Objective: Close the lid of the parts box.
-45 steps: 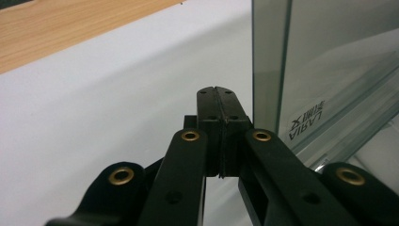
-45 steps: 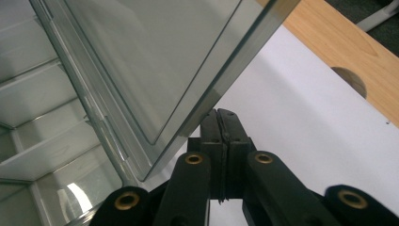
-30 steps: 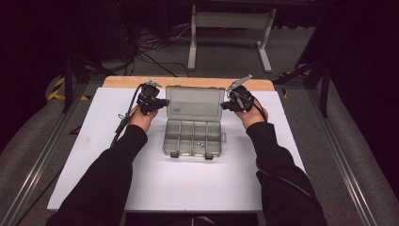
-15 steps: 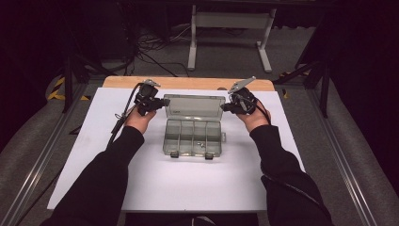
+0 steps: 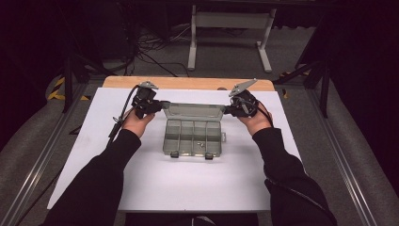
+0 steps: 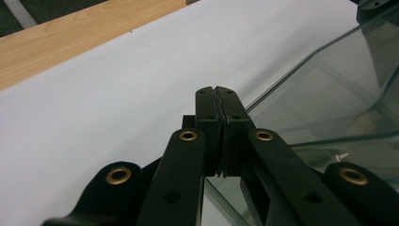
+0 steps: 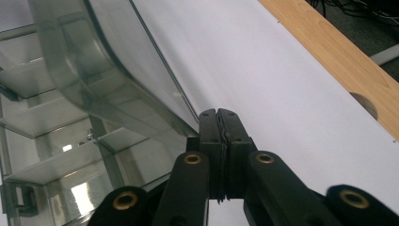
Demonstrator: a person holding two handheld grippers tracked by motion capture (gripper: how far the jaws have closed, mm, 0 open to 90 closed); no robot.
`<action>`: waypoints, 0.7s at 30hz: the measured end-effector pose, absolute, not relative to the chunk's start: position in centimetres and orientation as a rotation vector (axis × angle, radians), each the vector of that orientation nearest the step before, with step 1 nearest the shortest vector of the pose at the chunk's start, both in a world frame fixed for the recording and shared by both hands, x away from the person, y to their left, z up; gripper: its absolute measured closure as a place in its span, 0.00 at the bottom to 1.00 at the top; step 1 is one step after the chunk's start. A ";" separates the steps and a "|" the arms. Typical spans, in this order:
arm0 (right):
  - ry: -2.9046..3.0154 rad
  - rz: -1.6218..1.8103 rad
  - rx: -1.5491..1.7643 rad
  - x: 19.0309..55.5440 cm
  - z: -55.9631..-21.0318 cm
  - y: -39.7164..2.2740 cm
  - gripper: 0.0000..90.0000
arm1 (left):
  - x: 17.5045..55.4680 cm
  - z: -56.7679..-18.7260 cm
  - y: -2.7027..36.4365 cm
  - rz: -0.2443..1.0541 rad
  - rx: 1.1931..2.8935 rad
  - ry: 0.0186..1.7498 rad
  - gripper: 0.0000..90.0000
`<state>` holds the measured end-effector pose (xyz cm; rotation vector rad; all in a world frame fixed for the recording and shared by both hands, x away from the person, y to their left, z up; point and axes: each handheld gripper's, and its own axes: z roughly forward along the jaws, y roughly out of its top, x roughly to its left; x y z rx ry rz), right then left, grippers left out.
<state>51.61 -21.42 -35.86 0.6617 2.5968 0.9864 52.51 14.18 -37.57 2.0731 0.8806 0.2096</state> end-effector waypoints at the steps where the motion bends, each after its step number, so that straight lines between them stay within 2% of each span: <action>1: 2.595 0.990 0.662 51.5 -35.8 -21.4 0.99 | 52.5 -37.5 14.2 0.211 2.076 0.875 0.99; 21: 2.616 1.033 0.602 49.4 -35.3 -21.5 0.99 | 50.3 -37.2 14.0 0.150 2.084 0.830 0.99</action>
